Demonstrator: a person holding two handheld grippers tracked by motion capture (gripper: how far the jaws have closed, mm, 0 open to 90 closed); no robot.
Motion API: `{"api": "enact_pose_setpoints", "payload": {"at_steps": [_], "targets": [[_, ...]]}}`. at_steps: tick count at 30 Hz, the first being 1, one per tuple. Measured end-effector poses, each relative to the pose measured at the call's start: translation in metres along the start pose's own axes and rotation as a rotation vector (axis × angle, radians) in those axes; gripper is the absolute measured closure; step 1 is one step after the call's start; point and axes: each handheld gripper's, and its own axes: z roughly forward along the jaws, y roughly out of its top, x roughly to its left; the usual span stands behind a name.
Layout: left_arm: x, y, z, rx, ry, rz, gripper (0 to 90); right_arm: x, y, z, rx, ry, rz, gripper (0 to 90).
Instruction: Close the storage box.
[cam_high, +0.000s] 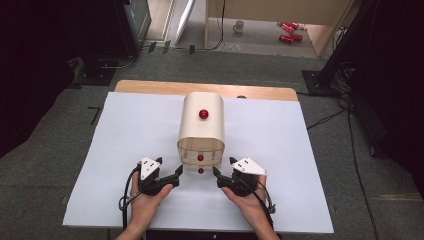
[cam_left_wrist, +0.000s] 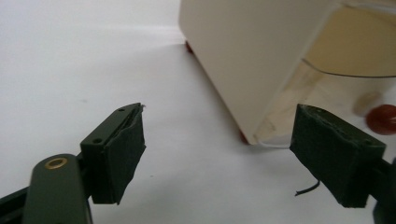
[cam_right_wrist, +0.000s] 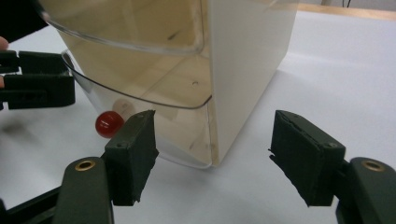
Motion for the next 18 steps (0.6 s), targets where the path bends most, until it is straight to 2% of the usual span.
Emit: {"api": "enact_pose_setpoints", "payload": {"at_steps": [3,11,18], "targets": [[0.0018,0.0014,0.0021,-0.003,0.004,-0.024,20.6,0.0007,-0.0008,0.0025,0.006,0.004,-0.006,30.3],[0.0001,-0.0004,-0.0003,0.016,-0.012,0.007,20.7,-0.0011,-0.0008,0.0035,0.008,0.011,0.000,29.0],[-0.0066,-0.0019,-0.0045,0.024,-0.075,0.032,20.0,-0.0028,-0.0007,0.0053,0.008,0.011,0.000,28.7]]}}
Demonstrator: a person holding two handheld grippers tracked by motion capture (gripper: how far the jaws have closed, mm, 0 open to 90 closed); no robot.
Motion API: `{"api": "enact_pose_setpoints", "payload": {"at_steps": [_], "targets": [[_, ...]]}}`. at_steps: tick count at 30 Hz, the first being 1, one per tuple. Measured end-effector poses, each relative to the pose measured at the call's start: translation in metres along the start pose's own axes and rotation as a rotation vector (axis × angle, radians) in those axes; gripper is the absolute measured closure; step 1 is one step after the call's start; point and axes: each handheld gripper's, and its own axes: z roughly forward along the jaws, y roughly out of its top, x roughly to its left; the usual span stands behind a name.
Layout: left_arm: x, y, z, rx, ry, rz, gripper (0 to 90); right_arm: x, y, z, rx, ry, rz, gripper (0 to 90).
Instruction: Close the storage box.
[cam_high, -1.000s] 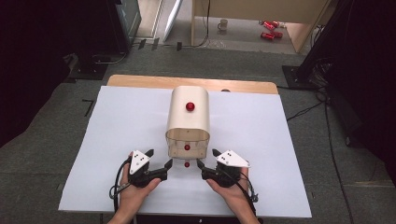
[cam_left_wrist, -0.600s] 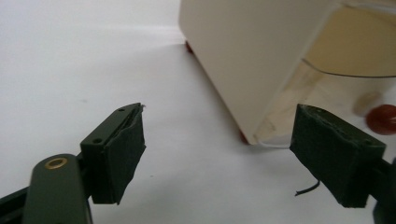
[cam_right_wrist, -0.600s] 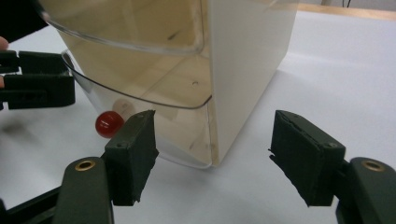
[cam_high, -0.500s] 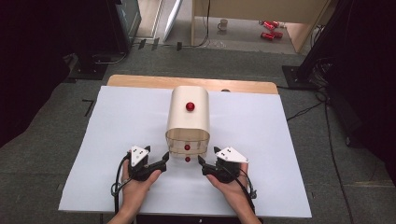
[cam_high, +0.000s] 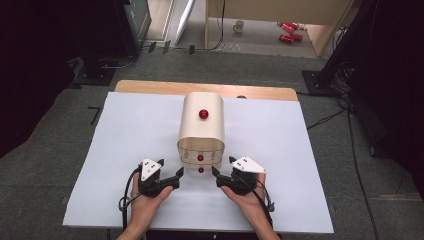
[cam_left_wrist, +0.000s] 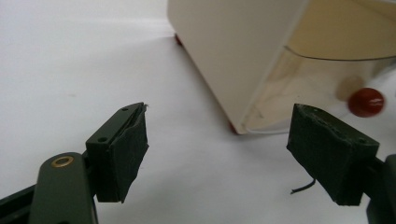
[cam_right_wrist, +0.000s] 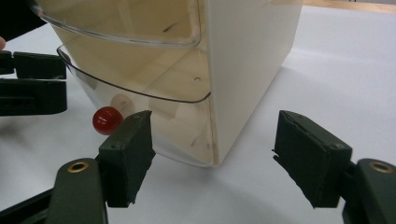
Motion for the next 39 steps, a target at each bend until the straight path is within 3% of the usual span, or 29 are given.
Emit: {"api": "enact_pose_setpoints", "payload": {"at_steps": [10,14,18,22,24,28,30,35,39], "targets": [[0.003,0.003,0.007,0.016,0.019,-0.051,20.2,-0.001,0.000,0.002,0.005,-0.001,0.001,28.0],[0.003,0.002,0.008,0.025,0.024,-0.046,20.2,0.000,-0.001,0.003,0.012,-0.008,-0.001,28.7],[0.008,0.002,0.000,0.029,0.027,-0.012,19.8,-0.004,-0.003,0.000,0.011,-0.023,0.000,28.9],[0.016,0.001,-0.008,0.075,0.060,0.031,12.5,-0.016,-0.006,-0.009,0.016,-0.055,0.014,21.0],[0.019,0.001,-0.012,0.084,0.053,0.032,8.2,-0.022,-0.007,-0.016,0.026,-0.080,0.028,12.9],[0.024,0.002,-0.021,0.091,0.052,0.051,4.1,-0.037,-0.010,-0.033,0.038,-0.121,0.030,7.5],[0.026,0.002,-0.026,0.101,0.057,0.076,3.3,-0.044,-0.013,-0.041,0.053,-0.146,0.023,6.3],[0.035,0.001,-0.038,0.115,0.093,0.094,3.1,-0.061,-0.020,-0.057,0.078,-0.180,0.024,5.9],[0.053,-0.004,-0.048,0.130,0.118,0.072,3.1,-0.077,-0.029,-0.070,0.088,-0.219,0.042,5.9]]}}
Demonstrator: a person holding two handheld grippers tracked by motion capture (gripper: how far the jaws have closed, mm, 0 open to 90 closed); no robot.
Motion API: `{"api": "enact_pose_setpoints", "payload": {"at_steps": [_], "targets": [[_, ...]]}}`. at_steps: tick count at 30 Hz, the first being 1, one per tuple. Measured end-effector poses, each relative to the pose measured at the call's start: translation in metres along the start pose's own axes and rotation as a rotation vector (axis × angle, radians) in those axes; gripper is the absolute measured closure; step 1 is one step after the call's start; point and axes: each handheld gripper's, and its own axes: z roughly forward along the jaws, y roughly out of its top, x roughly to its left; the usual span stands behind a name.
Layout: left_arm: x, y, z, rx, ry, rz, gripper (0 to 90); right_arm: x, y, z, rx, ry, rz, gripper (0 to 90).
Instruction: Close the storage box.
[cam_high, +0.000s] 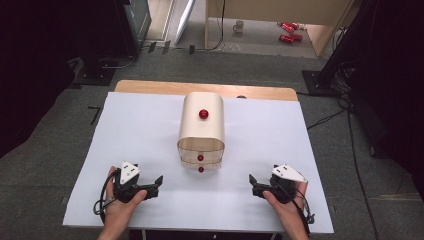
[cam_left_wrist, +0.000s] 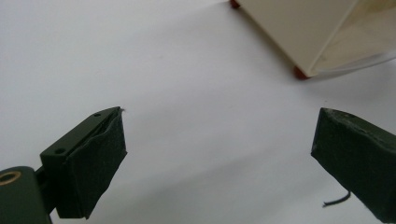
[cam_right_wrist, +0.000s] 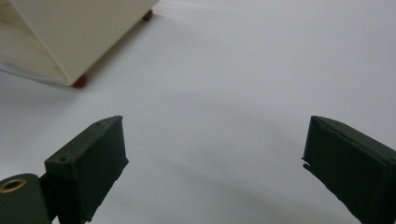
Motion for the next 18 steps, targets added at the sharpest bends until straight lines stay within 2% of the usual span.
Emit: {"api": "enact_pose_setpoints", "payload": {"at_steps": [5,7,12,16,17,18], "targets": [[0.029,-0.009,-0.011,0.013,0.036,-0.035,3.1,-0.021,-0.007,-0.009,0.005,-0.036,0.028,5.9],[0.040,-0.012,-0.015,0.019,0.063,-0.046,3.1,-0.030,-0.010,-0.012,0.010,-0.054,0.037,5.9],[0.067,-0.021,-0.020,0.050,0.146,-0.028,3.1,-0.049,-0.020,-0.018,0.021,-0.094,0.067,5.9],[0.084,-0.028,-0.019,0.085,0.146,-0.070,3.2,-0.065,-0.029,-0.020,0.046,-0.137,0.088,5.9],[0.085,-0.029,-0.018,0.085,0.140,-0.071,3.2,-0.068,-0.033,-0.019,0.058,-0.148,0.099,5.9],[0.082,-0.029,-0.017,0.089,0.140,-0.050,3.2,-0.070,-0.036,-0.018,0.074,-0.159,0.109,6.2]]}}
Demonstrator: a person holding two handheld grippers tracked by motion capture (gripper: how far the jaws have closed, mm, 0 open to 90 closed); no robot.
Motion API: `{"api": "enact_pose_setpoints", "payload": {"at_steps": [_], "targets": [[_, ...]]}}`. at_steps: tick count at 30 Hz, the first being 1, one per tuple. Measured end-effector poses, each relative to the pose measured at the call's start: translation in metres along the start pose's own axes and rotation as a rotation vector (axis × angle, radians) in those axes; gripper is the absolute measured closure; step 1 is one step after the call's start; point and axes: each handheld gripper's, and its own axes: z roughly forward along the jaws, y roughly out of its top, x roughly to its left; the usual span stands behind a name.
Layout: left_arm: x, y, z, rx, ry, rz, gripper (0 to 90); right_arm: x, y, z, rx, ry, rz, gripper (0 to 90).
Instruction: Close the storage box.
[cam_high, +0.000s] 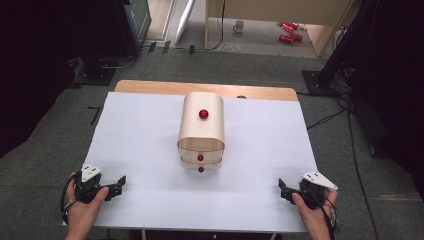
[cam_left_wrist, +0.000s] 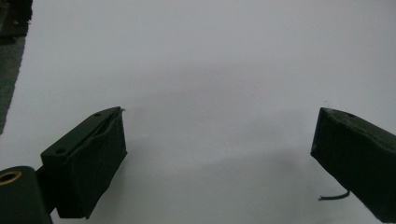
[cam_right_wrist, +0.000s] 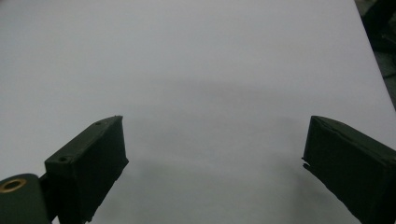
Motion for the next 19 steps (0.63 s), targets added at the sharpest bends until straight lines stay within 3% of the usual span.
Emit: {"api": "enact_pose_setpoints", "payload": {"at_steps": [1,3,4,7,19], "targets": [[-0.0028,-0.0001,0.0014,0.019,0.005,0.034,3.2,-0.0023,-0.0003,0.0008,0.011,0.005,0.027,6.4],[-0.0081,0.0000,0.0037,0.038,0.015,0.086,3.2,-0.0033,0.0004,0.0009,0.016,0.001,0.029,6.3],[-0.0088,-0.0003,0.0033,0.031,0.019,0.092,3.9,-0.0022,0.0002,0.0034,0.042,-0.012,0.027,6.2],[-0.0042,0.0000,0.0044,0.042,-0.013,0.057,3.9,0.0027,0.0002,0.0051,0.055,-0.045,-0.013,5.6],[-0.0047,0.0001,0.0047,0.044,-0.009,0.060,3.8,0.0023,-0.0006,0.0051,0.048,-0.042,-0.010,5.6]]}}
